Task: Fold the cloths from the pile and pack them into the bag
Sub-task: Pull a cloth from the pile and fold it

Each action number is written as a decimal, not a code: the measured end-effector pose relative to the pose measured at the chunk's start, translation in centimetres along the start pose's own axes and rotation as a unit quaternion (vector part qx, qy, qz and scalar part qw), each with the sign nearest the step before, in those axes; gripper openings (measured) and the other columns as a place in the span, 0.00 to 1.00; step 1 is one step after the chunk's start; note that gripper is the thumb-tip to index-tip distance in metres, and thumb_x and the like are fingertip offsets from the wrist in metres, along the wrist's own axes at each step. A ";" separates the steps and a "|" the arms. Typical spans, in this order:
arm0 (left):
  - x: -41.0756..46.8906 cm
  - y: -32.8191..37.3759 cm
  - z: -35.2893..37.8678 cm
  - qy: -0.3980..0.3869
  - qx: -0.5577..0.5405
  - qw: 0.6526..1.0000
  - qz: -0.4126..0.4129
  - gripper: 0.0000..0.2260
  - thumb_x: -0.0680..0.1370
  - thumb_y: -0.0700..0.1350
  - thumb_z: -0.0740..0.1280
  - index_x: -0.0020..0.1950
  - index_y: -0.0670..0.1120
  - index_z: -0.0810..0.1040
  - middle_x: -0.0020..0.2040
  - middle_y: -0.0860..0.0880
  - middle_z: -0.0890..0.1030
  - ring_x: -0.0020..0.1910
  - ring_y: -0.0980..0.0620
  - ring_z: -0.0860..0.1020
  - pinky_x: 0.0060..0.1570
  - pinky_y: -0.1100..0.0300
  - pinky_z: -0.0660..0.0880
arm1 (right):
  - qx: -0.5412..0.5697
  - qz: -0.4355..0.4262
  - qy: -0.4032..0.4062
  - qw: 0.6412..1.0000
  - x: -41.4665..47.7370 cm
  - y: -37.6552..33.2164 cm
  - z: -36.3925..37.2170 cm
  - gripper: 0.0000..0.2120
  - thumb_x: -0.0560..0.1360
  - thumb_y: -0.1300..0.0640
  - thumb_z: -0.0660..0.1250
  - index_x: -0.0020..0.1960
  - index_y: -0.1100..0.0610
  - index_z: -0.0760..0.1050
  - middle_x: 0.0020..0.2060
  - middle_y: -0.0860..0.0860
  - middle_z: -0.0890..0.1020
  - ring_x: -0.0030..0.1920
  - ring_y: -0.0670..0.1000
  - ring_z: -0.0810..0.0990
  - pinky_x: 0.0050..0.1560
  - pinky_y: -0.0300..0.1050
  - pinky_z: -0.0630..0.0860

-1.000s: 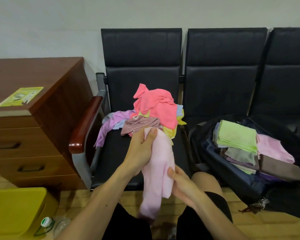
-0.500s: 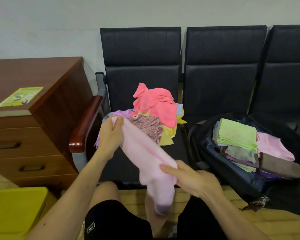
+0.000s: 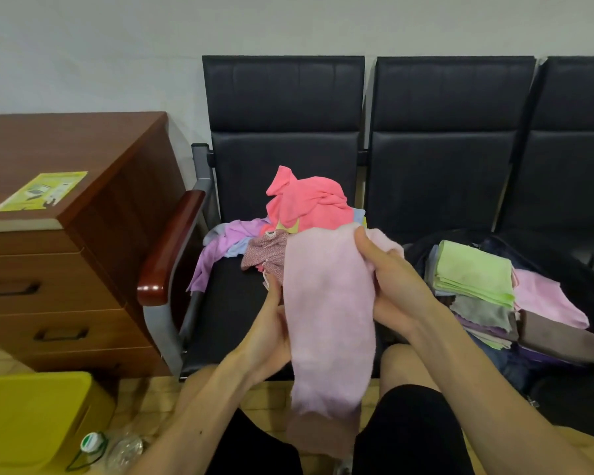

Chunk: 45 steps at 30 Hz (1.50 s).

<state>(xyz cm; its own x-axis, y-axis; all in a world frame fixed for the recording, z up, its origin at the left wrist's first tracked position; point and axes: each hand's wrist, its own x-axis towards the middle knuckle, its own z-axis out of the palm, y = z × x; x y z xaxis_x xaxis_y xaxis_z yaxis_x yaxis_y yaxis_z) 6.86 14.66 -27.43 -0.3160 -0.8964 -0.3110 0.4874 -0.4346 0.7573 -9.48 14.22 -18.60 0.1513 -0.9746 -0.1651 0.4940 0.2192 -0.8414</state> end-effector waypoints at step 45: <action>0.5 7.4 -2.6 0.045 0.280 0.958 -0.048 0.25 0.66 0.45 0.77 0.61 0.40 0.78 0.51 0.45 0.86 0.48 0.49 0.85 0.44 0.57 0.82 | -0.418 -0.161 0.001 0.894 1.6 1.1 -4.7 0.18 0.72 0.61 0.75 0.60 0.48 0.80 0.51 0.44 0.85 0.51 0.46 0.85 0.55 0.50 0.82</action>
<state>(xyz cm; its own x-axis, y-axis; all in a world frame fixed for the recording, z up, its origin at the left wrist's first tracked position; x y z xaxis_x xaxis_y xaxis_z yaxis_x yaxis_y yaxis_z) 12.39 10.73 -23.44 -0.2540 -0.8695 -0.4237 -0.0611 -0.4227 0.9042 -12.72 12.69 -22.18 0.1148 -0.9813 0.1542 -0.3020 -0.1824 -0.9357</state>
